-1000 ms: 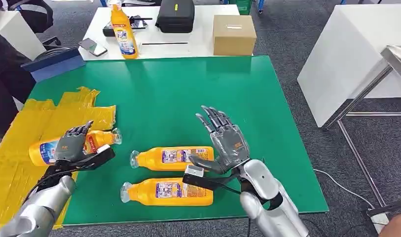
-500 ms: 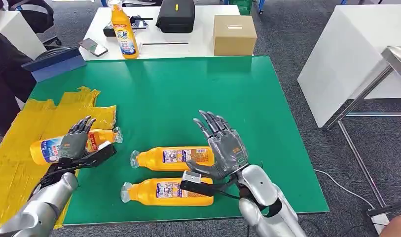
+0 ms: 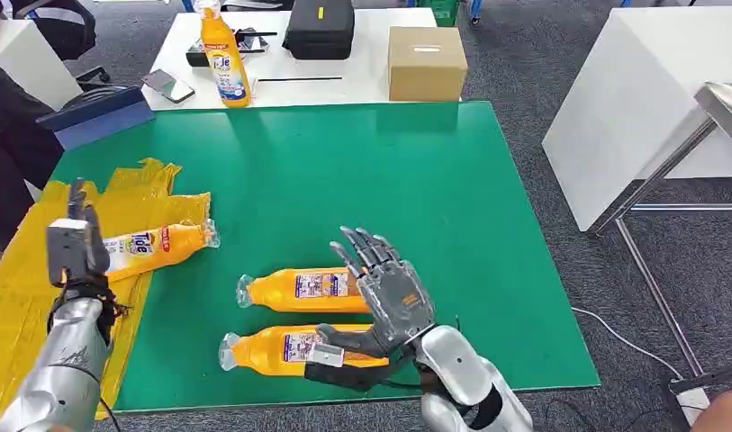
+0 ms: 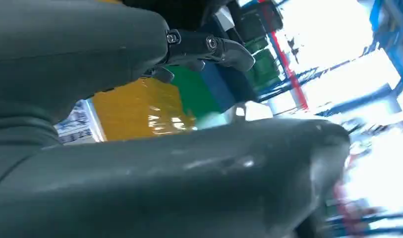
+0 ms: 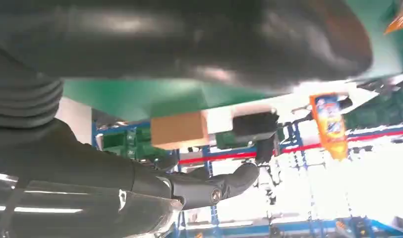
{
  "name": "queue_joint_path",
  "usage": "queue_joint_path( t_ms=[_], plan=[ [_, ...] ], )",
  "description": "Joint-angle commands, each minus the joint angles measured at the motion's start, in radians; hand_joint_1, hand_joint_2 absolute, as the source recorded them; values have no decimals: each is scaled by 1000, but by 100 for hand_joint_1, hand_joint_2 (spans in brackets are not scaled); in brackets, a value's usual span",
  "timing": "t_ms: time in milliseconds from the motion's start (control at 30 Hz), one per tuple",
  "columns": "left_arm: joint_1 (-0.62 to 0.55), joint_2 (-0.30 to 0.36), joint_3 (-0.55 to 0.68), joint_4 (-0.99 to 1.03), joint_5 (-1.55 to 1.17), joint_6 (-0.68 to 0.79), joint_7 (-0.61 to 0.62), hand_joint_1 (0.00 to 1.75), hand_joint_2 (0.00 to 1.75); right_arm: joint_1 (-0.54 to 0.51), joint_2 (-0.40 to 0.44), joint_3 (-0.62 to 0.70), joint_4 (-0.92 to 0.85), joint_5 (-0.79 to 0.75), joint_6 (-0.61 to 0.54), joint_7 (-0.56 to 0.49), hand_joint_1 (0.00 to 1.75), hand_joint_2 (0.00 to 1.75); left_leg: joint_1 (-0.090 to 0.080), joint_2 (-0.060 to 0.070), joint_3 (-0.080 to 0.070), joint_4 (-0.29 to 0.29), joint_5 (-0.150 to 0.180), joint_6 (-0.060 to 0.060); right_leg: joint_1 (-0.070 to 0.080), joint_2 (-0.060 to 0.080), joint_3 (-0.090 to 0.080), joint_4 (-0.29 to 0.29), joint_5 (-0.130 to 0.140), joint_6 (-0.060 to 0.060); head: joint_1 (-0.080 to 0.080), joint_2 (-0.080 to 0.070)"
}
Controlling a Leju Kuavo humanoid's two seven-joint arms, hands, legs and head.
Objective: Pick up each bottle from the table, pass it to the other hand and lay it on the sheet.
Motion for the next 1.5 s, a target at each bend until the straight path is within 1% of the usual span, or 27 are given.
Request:
queue_joint_path(
  t_ms=[33,233,333,367,433,533,600,700,900,1067,1200,1333,1500],
  plan=[
    [120,-52,67,-287,86,-61,11,0,0,52,-14,91,-4,14,-2,2,0,0,0,1,2,0,-1,-1,0,0,2,-1,-1,-1,0,0],
    [115,-50,61,-279,94,-63,12,0,0,45,-14,85,-4,15,-1,3,0,0,0,0,-1,0,1,-1,0,-1,0,0,0,-1,0,0],
    [138,-52,56,-315,143,-59,8,0,0,55,-10,96,9,7,0,-7,0,0,0,0,1,0,1,-1,0,-1,1,-1,1,-1,0,0],
    [146,-55,56,-332,150,-59,8,0,0,56,-10,102,13,10,6,-6,0,175,0,0,0,-1,1,-1,0,-1,1,-1,1,-1,0,0],
    [177,-69,44,-398,148,-47,18,0,0,63,-3,114,25,23,18,11,0,175,0,1,1,-1,0,-1,0,0,2,-1,1,-2,0,0],
    [178,-86,35,-418,145,-43,48,0,0,75,5,116,34,32,51,47,0,175,0,0,2,-1,0,-1,0,-1,3,-1,0,-2,0,0],
    [152,-96,27,-389,141,-42,64,0,0,82,16,112,52,67,87,105,0,175,0,-2,1,0,1,-1,0,-3,2,-1,0,-1,0,0],
    [118,-93,14,-346,135,-34,66,0,0,85,24,91,86,79,100,132,0,175,0,-3,0,0,1,-1,0,-3,2,-1,1,-2,0,0],
    [69,-78,6,-286,128,-22,70,0,0,67,42,38,195,94,102,136,0,175,1,-3,0,-1,2,-2,1,-4,2,-2,2,-2,0,0],
    [68,-64,13,-274,128,-23,70,0,0,69,49,34,217,94,102,130,0,175,1,-1,1,-1,2,-2,1,-2,2,-1,2,-3,0,0],
    [68,-54,22,-260,134,-22,64,0,0,72,47,31,242,95,105,127,0,175,0,-1,2,-1,2,-3,0,-2,3,-2,2,-4,0,0],
    [68,-54,22,-260,134,-22,64,0,0,72,47,31,242,95,105,127,0,175,1,0,2,-1,2,-3,1,-2,3,-2,2,-4,0,0],
    [79,-51,24,-268,141,-26,62,0,0,80,46,25,290,99,90,126,0,175,0,0,1,-1,2,-2,0,-1,2,-2,2,-3,0,0]
  ],
)
